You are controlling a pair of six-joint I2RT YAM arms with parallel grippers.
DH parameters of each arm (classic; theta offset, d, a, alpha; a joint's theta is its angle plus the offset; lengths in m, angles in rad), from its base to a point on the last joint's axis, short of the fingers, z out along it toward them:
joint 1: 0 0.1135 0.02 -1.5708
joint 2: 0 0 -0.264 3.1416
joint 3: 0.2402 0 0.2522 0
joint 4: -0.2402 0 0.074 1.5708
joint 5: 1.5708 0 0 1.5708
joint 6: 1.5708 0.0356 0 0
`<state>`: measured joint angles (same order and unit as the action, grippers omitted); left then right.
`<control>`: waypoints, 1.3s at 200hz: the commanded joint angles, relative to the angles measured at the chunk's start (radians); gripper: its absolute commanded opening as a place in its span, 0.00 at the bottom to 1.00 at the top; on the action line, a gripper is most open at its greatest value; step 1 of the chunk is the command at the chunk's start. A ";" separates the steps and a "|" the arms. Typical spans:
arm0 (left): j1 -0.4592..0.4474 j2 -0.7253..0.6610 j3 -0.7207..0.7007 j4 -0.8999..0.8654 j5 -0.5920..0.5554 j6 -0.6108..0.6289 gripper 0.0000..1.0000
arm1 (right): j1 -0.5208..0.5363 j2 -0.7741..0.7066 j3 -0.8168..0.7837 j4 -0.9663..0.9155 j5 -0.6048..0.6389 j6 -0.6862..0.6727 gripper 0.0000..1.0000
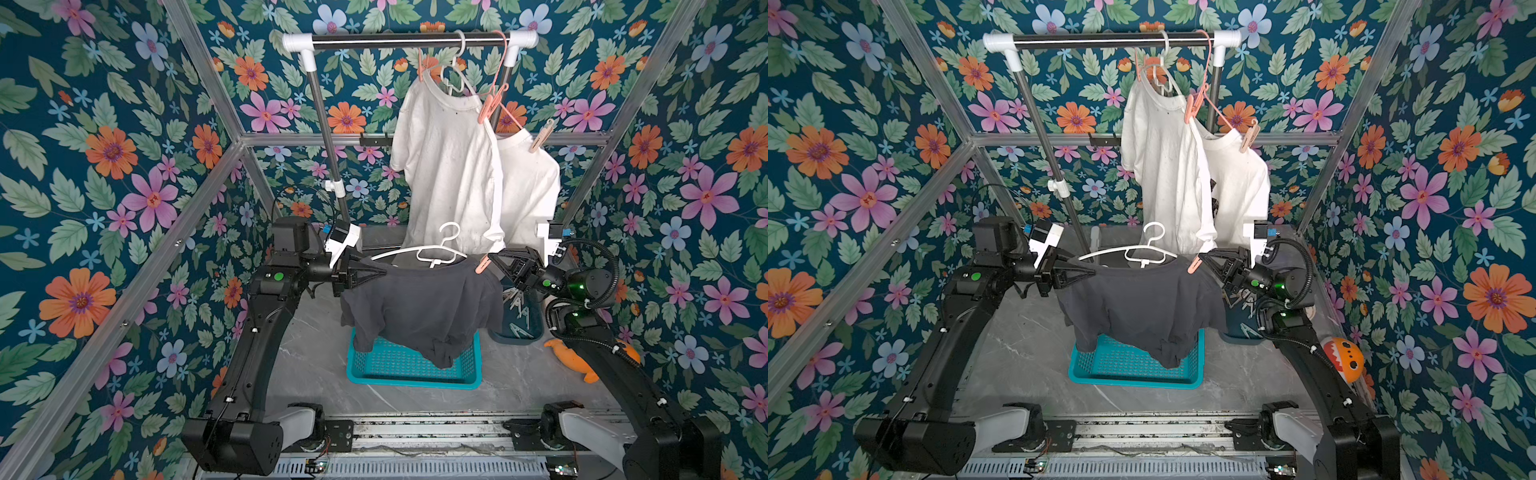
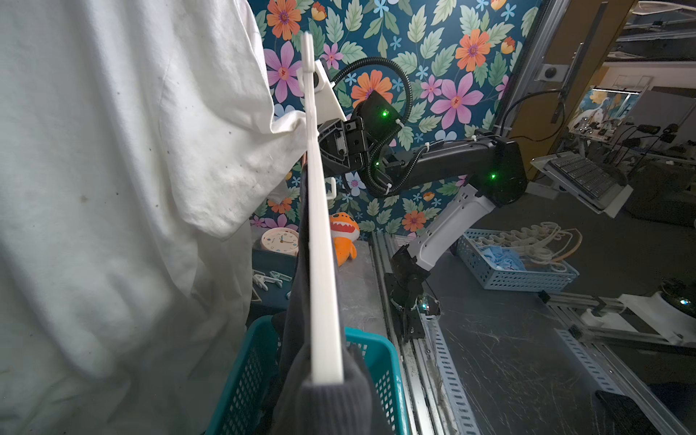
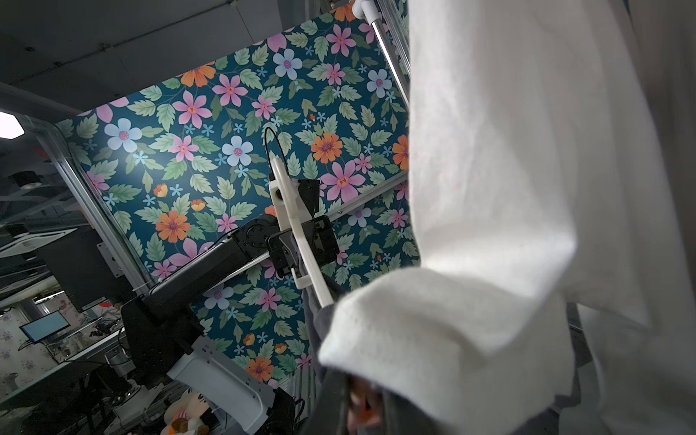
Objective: Use clothespins to secure the t-shirt on both sides of the hanger
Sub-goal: Clamp the T-shirt on the hanger.
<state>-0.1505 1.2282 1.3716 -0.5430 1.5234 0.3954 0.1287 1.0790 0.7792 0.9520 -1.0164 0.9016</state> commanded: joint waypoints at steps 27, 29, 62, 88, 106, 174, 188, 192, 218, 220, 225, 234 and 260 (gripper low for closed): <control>-0.001 -0.003 0.012 -0.026 0.146 0.051 0.00 | 0.002 -0.021 -0.019 0.016 0.004 -0.003 0.17; 0.000 -0.003 0.012 -0.026 0.147 0.051 0.00 | 0.002 -0.022 -0.018 0.016 0.004 -0.003 0.18; 0.001 -0.004 0.012 -0.031 0.145 0.051 0.00 | 0.003 -0.025 -0.009 -0.012 0.006 -0.016 0.38; 0.000 -0.003 0.009 -0.034 0.144 0.054 0.00 | 0.002 -0.030 -0.004 -0.046 0.013 -0.033 0.46; 0.000 0.000 0.009 -0.034 0.145 0.053 0.00 | 0.002 -0.046 -0.010 -0.091 0.018 -0.053 0.59; -0.002 -0.050 -0.137 0.191 -0.023 -0.127 0.00 | -0.003 -0.268 -0.018 -0.652 0.184 -0.332 0.92; -0.002 -0.100 -0.253 0.447 -0.068 -0.328 0.00 | -0.007 -0.304 -0.002 -0.779 0.226 -0.388 0.93; -0.002 -0.112 -0.280 0.510 -0.077 -0.374 0.00 | -0.007 -0.314 0.000 -0.803 0.235 -0.399 0.93; -0.004 -0.148 -0.335 0.572 -0.132 -0.416 0.00 | -0.009 -0.354 -0.004 -0.908 0.287 -0.447 0.93; -0.003 -0.149 -0.334 0.562 -0.141 -0.410 0.00 | -0.008 -0.357 -0.006 -0.917 0.292 -0.450 0.93; -0.003 -0.151 -0.332 0.534 -0.155 -0.382 0.00 | -0.009 -0.363 -0.008 -0.932 0.303 -0.457 0.93; -0.004 -0.150 -0.331 0.514 -0.173 -0.364 0.00 | -0.009 -0.371 -0.017 -0.956 0.320 -0.466 0.93; -0.004 -0.146 -0.335 0.485 -0.204 -0.341 0.00 | -0.008 -0.371 -0.005 -1.102 0.407 -0.505 0.92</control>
<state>-0.1535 1.0828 1.0382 -0.0914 1.3643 0.0521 0.1204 0.7082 0.7647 0.0116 -0.7029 0.4633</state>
